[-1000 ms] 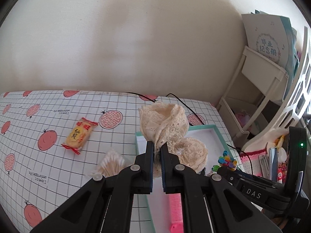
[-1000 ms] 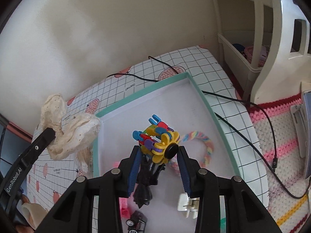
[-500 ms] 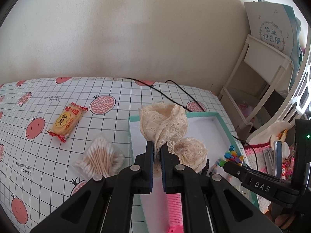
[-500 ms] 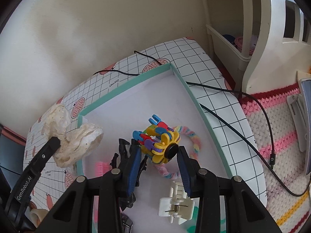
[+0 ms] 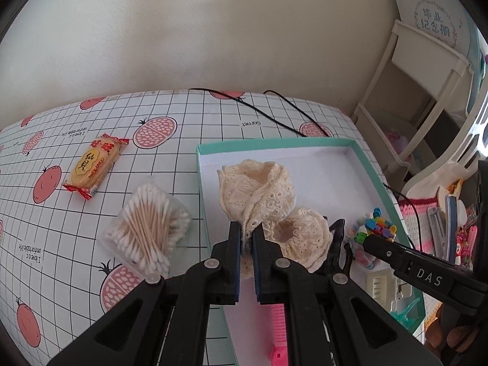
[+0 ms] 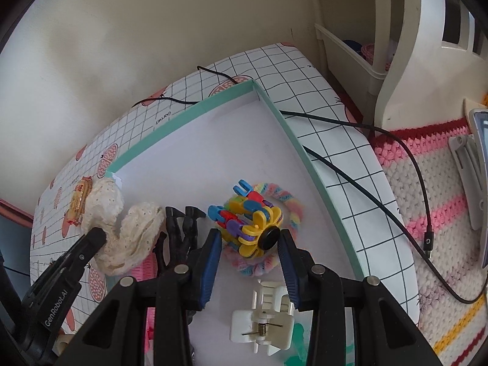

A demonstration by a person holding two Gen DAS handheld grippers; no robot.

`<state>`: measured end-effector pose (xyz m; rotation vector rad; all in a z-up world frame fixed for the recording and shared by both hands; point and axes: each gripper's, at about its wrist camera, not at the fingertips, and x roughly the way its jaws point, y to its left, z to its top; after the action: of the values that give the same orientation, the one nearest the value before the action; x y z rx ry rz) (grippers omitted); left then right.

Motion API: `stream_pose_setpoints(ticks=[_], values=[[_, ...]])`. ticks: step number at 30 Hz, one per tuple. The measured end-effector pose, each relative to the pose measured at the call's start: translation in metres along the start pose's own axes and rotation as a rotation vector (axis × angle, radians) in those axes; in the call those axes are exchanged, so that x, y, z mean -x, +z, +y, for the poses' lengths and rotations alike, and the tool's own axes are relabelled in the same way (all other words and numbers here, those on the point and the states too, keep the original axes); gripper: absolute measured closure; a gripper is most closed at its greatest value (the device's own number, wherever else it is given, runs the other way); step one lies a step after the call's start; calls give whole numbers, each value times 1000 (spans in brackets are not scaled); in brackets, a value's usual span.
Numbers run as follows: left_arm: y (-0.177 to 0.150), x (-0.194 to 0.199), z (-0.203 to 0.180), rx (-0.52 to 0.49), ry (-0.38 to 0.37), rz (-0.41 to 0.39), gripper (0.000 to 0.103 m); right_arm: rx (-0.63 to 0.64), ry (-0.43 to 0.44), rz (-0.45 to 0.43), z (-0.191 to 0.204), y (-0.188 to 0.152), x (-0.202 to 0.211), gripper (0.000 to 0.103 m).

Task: Organize objects
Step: 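Lower the lace into the tray with the left tool while the right tool releases the flower toy, then open both tools and move them back from the tray toward the table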

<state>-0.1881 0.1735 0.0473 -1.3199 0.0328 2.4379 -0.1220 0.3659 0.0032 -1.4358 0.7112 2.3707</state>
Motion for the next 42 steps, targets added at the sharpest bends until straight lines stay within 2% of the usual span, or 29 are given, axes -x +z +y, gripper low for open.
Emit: stream_pose_setpoints(ticks=[12,20,22,27,30,42], values=[[-11,-18,-1,-13,14,75,95,16,-25,10,3,-2,-2,62],[-7,-15,3,16,-24,94,95,24,-38,18,8,1,0,60],[-6,-14,4,18,-27,100,92,24,-39,17,8,1,0,60],[-4,-12,4,25,-43,110,75,28,-41,7,5,3,4,60],[-2,-9,5,29,-53,107,70,30,-37,2,4,5,7,59],[16,23,10,45,-80,36,67,56,-15,-61,18,11,36,59]])
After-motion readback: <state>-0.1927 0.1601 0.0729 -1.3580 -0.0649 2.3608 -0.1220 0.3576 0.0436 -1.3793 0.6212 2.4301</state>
